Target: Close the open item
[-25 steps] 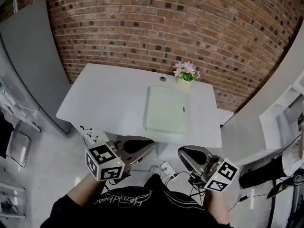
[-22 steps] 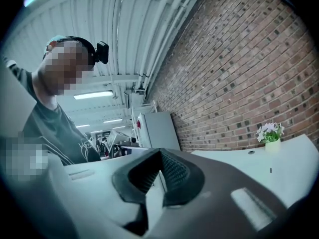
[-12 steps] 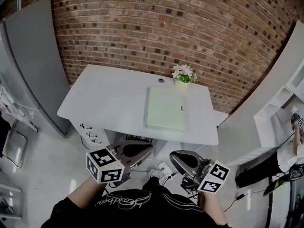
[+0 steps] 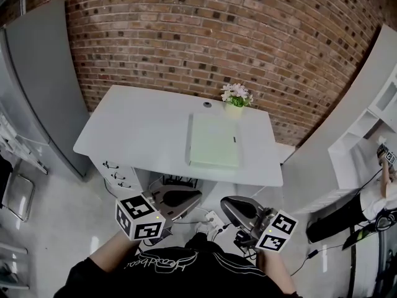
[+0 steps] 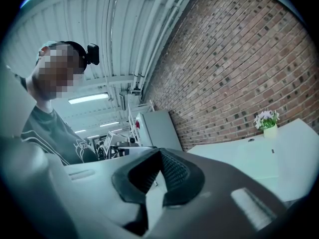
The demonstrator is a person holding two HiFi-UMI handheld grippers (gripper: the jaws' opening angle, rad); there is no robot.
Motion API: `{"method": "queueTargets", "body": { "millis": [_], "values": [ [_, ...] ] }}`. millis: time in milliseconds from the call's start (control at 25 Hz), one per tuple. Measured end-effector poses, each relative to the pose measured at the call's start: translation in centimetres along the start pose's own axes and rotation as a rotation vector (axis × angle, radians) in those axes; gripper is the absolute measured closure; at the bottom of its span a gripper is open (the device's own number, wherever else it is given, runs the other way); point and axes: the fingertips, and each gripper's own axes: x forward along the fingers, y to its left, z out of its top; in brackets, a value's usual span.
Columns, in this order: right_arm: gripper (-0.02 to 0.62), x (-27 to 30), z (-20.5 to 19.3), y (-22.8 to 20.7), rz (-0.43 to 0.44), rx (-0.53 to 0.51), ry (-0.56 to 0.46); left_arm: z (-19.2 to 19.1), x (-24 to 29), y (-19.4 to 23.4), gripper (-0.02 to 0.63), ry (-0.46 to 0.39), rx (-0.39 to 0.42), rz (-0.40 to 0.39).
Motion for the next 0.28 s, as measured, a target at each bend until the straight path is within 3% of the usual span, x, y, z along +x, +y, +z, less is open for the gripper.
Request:
{"method": "queueTargets", "body": {
  "millis": [280],
  "values": [
    [0.592,-0.33,-0.28,0.21,-0.003,0.012,0.006,-0.07,0.21,-0.45,0.604,0.005,-0.001,-0.001]
  ]
}}
